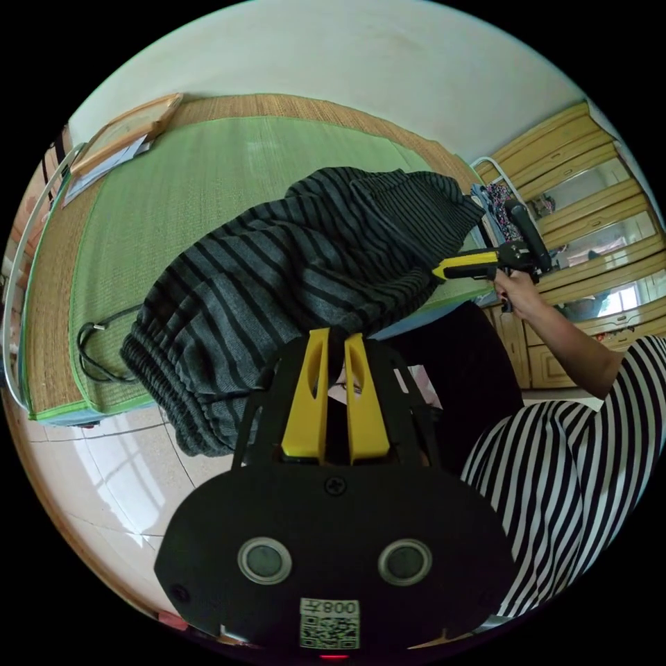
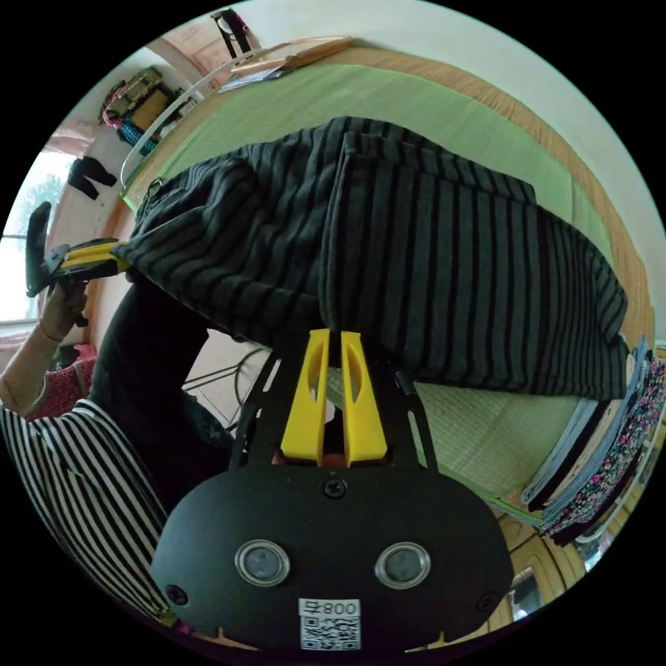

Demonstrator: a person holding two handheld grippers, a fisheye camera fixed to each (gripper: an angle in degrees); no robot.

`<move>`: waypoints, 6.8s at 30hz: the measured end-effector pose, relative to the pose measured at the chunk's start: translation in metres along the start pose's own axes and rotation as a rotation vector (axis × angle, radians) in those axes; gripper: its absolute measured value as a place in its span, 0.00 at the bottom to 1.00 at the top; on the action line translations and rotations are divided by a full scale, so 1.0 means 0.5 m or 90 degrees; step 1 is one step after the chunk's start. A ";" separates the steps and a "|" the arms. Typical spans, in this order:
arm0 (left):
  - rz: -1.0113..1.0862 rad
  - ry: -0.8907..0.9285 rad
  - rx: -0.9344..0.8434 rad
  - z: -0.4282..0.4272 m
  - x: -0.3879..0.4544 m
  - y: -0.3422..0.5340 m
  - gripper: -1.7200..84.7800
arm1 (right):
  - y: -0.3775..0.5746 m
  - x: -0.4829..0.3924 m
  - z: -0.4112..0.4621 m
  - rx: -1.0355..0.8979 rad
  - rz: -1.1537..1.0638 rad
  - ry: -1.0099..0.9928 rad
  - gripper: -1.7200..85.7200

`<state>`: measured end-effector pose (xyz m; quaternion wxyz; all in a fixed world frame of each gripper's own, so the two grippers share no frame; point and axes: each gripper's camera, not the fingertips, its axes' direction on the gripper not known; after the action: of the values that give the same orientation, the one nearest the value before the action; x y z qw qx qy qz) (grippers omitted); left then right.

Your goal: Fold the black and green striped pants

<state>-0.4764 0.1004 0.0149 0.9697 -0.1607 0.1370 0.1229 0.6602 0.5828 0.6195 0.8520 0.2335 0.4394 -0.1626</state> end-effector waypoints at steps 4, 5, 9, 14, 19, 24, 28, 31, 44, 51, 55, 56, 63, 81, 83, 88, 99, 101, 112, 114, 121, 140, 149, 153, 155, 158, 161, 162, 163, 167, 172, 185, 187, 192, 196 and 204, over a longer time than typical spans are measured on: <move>0.008 0.013 0.044 -0.080 -0.016 -0.035 0.03 | 0.031 0.106 -0.119 0.102 0.062 -0.141 0.05; 0.019 0.013 0.069 -0.115 -0.024 -0.055 0.03 | 0.035 0.127 -0.142 0.125 0.072 -0.166 0.05; 0.057 -0.026 0.120 -0.226 -0.061 -0.163 0.03 | 0.044 0.296 -0.323 0.327 0.151 -0.292 0.04; 0.046 -0.040 0.119 -0.347 -0.153 -0.383 0.04 | -0.023 0.485 -0.505 0.472 0.274 -0.296 0.04; -0.012 -0.040 0.052 -0.325 -0.209 -0.468 0.05 | -0.071 0.663 -0.520 0.470 0.514 -0.254 0.07; -0.025 0.017 0.039 -0.259 -0.226 -0.418 0.07 | -0.036 0.715 -0.345 0.389 0.539 -0.283 0.10; -0.079 0.081 0.104 -0.245 -0.243 -0.397 0.10 | -0.040 0.644 -0.182 0.264 0.436 -0.323 0.10; -0.095 0.049 0.140 -0.252 -0.230 -0.396 0.11 | -0.083 0.556 -0.109 0.192 0.329 -0.349 0.11; -0.023 -0.244 0.157 -0.418 -0.271 -0.669 0.05 | -0.371 0.534 -0.157 0.278 0.260 -0.440 0.09; -0.122 -0.217 0.242 -0.410 -0.342 -0.707 0.05 | -0.466 0.397 -0.244 0.268 0.112 -0.283 0.13; -0.109 -0.132 0.172 -0.300 -0.323 -0.589 0.09 | -0.389 0.238 -0.116 0.134 -0.016 -0.161 0.15; -0.130 -0.090 0.125 -0.254 -0.323 -0.545 0.11 | -0.376 0.218 -0.097 0.110 -0.031 -0.141 0.15; -0.132 -0.086 -0.061 -0.057 -0.282 -0.421 0.13 | -0.276 0.067 0.034 -0.039 -0.142 0.089 0.15; -0.139 -0.359 -0.121 -0.165 -0.390 -0.316 0.02 | -0.181 -0.047 0.003 -0.052 -0.146 -0.027 0.07; -0.203 -0.336 -0.154 -0.134 -0.429 -0.293 0.02 | -0.159 -0.073 0.040 -0.088 -0.162 -0.027 0.07; -0.266 -0.248 -0.059 -0.133 -0.436 -0.266 0.02 | -0.128 -0.067 0.052 -0.064 -0.084 -0.062 0.11; -0.100 -0.072 -0.110 0.075 -0.293 -0.413 0.02 | 0.071 0.218 -0.045 0.054 0.271 -0.014 0.09; -0.062 -0.135 -0.182 0.137 -0.276 -0.417 0.02 | 0.102 0.253 -0.018 0.005 0.306 0.026 0.09; 0.016 -0.043 -0.029 0.156 -0.205 -0.619 0.03 | 0.173 0.340 -0.070 0.082 0.269 0.011 0.04; 0.054 -0.037 -0.009 0.174 -0.178 -0.701 0.04 | 0.165 0.396 -0.111 0.150 0.298 -0.005 0.04; 0.072 -0.076 0.024 0.273 -0.142 -1.010 0.10 | 0.070 0.694 -0.231 0.383 0.429 -0.122 0.13; 0.106 -0.165 0.048 0.354 -0.131 -1.116 0.03 | 0.119 0.926 -0.300 0.512 0.396 -0.393 0.06; 0.113 -0.104 0.174 0.242 -0.124 -1.123 0.03 | 0.229 0.861 -0.523 0.661 0.302 -0.338 0.07; 0.083 -0.110 0.108 0.322 -0.137 -1.186 0.03 | 0.177 0.950 -0.478 0.580 0.450 -0.289 0.08; 0.044 -0.084 0.106 0.338 -0.153 -1.195 0.03 | 0.169 0.986 -0.443 0.528 0.522 -0.282 0.07; 0.049 -0.079 0.114 0.333 -0.176 -1.175 0.03 | 0.152 0.976 -0.403 0.464 0.500 -0.235 0.05; 0.016 -0.186 0.050 0.361 -0.220 -1.153 0.03 | 0.109 0.931 -0.333 0.336 0.433 -0.161 0.04; 0.006 -0.202 0.039 0.368 -0.231 -1.149 0.03 | 0.093 0.914 -0.296 0.280 0.416 -0.130 0.03; -0.016 -0.226 0.018 0.385 -0.255 -1.142 0.02 | 0.077 0.900 -0.259 0.220 0.399 -0.091 0.03; -0.062 -0.260 -0.003 0.433 -0.314 -1.150 0.02 | 0.056 0.865 -0.199 0.152 0.350 0.005 0.02; -0.069 -0.359 -0.018 0.435 -0.337 -1.219 0.02 | 0.039 0.831 -0.204 0.100 0.273 0.065 0.02; -0.080 -0.280 0.025 0.366 -0.400 -1.157 0.02 | 0.031 0.810 -0.209 0.121 0.315 0.083 0.02; -0.100 -0.258 0.063 0.325 -0.409 -1.133 0.02 | 0.011 0.801 -0.213 0.099 0.309 0.100 0.02; -0.153 -0.417 0.087 0.234 -0.460 -1.028 0.02 | 0.023 0.775 -0.202 0.091 0.300 0.108 0.02; -0.167 -0.443 -0.079 0.234 -0.567 -0.963 0.02 | 0.039 0.797 -0.203 0.131 0.384 0.007 0.02; -0.154 -0.273 0.029 0.053 -0.530 -0.734 0.02 | 0.082 0.707 -0.249 0.223 0.361 -0.072 0.02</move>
<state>-0.6140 -0.2788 0.2220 0.9876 -0.1241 -0.0898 0.0339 0.7944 0.6590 0.2757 0.8333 0.4802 0.2740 -0.0048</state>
